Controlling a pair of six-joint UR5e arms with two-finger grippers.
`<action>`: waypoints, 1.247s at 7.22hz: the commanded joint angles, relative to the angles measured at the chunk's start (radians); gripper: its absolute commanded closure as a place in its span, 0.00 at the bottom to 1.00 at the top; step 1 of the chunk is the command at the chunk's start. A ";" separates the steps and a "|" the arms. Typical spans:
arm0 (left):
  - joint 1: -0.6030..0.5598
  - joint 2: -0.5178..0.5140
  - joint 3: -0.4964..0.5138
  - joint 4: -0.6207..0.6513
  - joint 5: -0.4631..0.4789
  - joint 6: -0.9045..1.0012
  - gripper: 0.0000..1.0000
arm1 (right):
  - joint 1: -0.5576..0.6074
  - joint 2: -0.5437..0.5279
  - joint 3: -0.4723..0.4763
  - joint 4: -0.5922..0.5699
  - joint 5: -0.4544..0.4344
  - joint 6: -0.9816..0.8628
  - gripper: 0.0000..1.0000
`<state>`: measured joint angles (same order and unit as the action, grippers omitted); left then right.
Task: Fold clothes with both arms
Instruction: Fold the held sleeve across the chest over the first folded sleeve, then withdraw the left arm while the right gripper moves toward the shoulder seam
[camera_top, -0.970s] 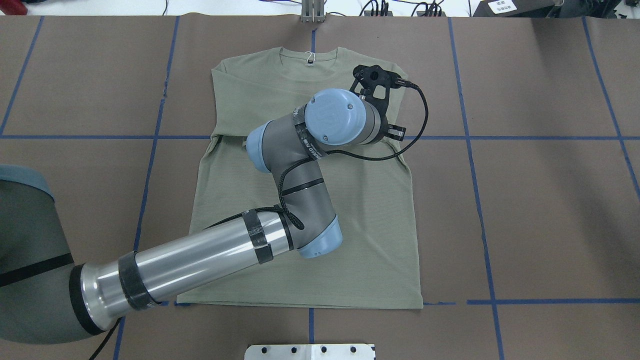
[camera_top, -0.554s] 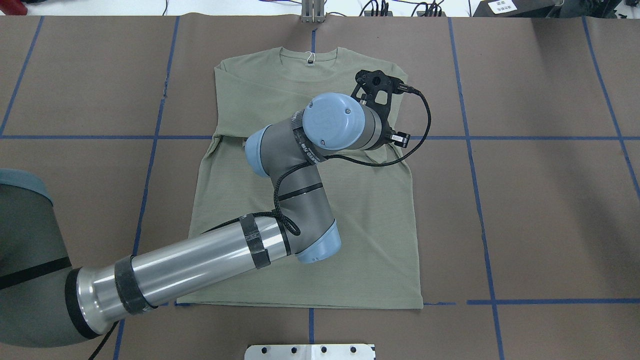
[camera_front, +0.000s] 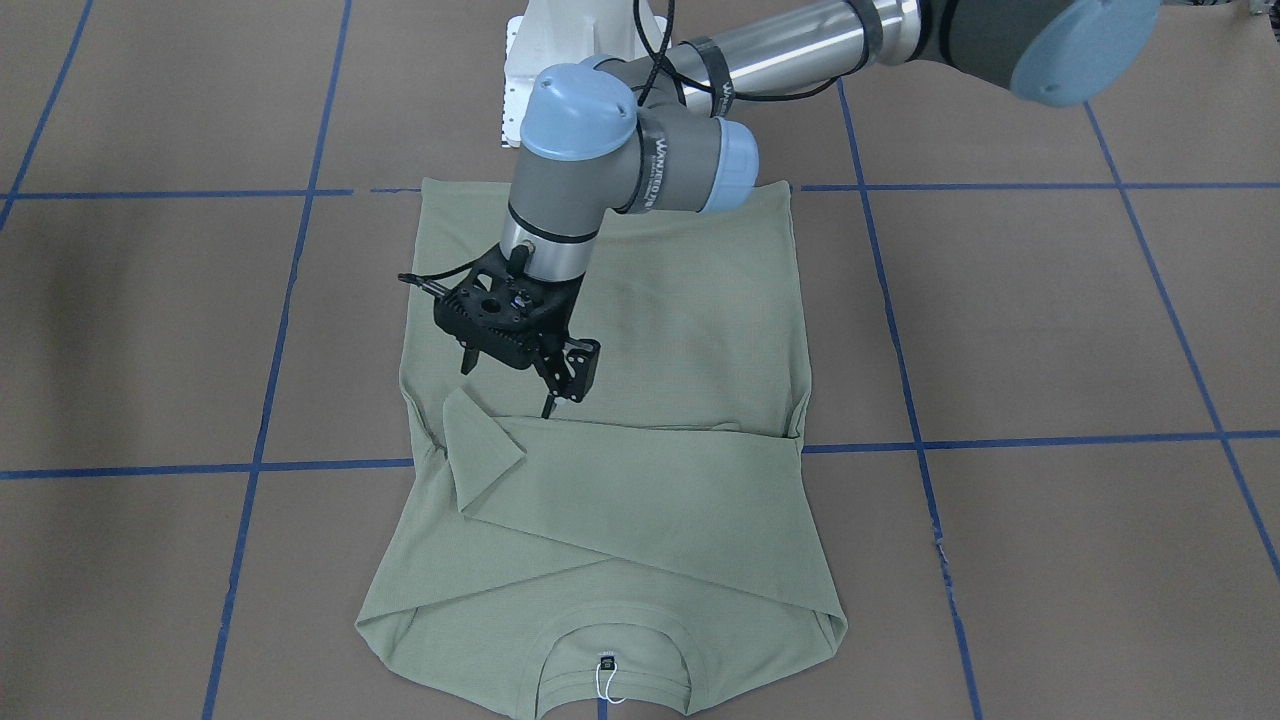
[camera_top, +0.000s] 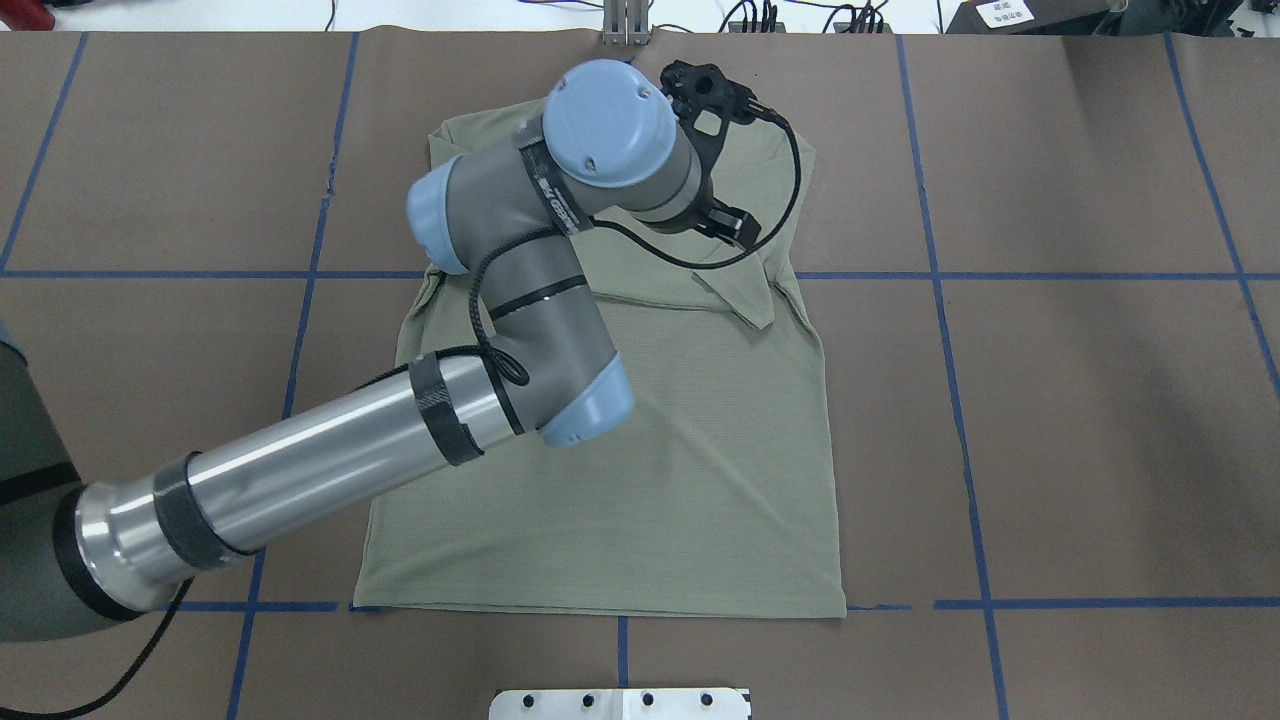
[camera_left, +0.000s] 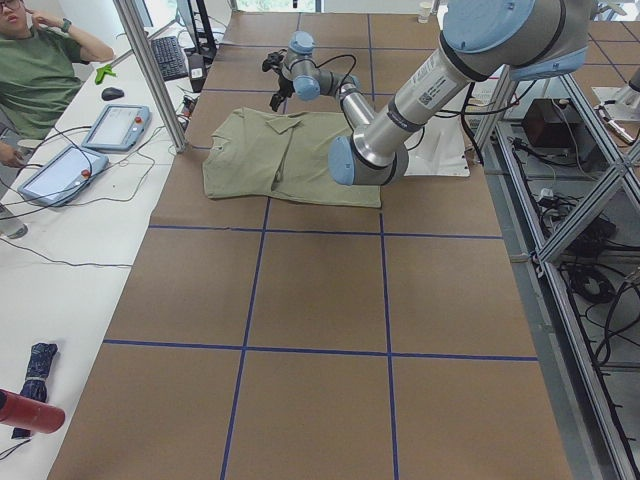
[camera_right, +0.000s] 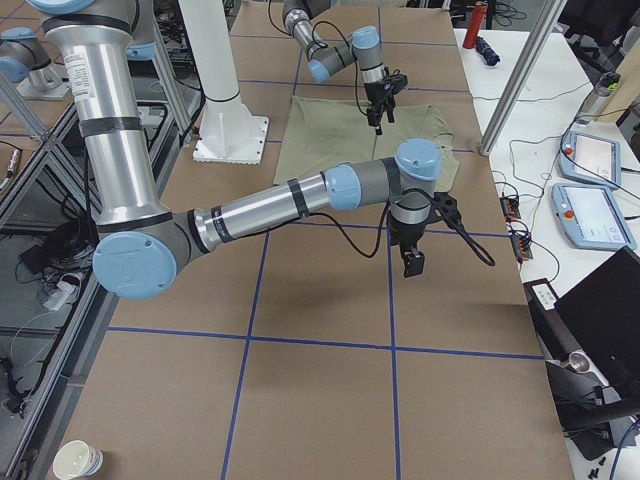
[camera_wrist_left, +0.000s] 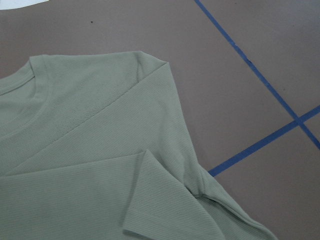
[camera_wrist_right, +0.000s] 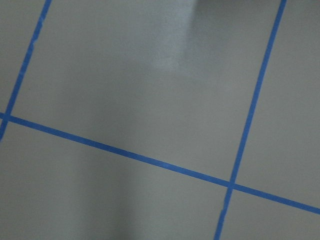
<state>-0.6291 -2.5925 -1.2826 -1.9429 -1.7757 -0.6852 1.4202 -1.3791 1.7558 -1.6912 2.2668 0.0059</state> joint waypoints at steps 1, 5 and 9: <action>-0.162 0.098 -0.134 0.153 -0.092 0.256 0.00 | -0.164 0.067 0.010 0.079 -0.010 0.313 0.00; -0.355 0.463 -0.501 0.246 -0.211 0.444 0.00 | -0.502 0.274 -0.009 0.070 -0.220 0.802 0.00; -0.449 0.520 -0.518 0.360 -0.319 0.524 0.00 | -0.677 0.622 -0.323 0.070 -0.377 1.060 0.09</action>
<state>-1.0680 -2.0877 -1.7859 -1.5979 -2.0492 -0.1678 0.7907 -0.8938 1.5824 -1.6239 1.9381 0.9986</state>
